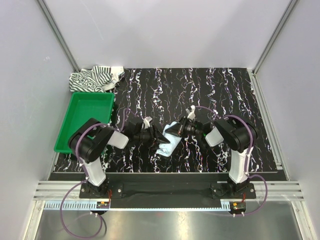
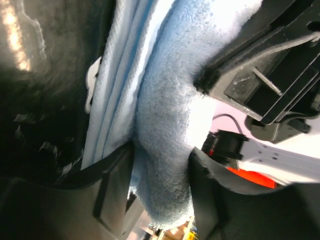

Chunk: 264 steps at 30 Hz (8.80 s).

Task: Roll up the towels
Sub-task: Roll the towel, then place the rolled towel into the container, then move the towel to the center of the board

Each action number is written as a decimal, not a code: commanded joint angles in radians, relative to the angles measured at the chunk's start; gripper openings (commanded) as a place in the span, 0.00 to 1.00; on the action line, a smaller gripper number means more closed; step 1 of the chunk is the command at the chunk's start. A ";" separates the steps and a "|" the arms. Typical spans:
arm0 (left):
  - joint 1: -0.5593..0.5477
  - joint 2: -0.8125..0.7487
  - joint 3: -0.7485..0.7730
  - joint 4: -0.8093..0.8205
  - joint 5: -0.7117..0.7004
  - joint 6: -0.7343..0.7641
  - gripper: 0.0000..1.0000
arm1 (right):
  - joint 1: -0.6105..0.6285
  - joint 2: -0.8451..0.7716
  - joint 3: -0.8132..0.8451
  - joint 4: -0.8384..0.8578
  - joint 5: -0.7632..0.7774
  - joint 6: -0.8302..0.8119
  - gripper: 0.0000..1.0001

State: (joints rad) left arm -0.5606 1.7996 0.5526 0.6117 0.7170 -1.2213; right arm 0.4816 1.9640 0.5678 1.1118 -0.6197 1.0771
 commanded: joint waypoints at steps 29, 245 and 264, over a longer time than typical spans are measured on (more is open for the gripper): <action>-0.163 -0.240 0.155 -0.645 -0.550 0.664 0.89 | 0.121 -0.042 0.225 -0.535 0.155 -0.270 0.07; 0.473 0.480 1.790 -0.966 -0.824 0.896 0.00 | 0.109 -0.861 0.349 -1.699 0.635 -0.352 0.64; 0.094 -0.076 1.317 -1.115 -0.636 0.929 0.00 | 0.109 -1.110 0.543 -2.038 0.994 -0.306 0.67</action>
State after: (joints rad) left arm -0.4217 1.8896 2.0186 -0.4980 0.0067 -0.2569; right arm 0.5926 0.8898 1.0374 -0.8352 0.2459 0.7467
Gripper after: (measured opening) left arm 0.025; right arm 0.667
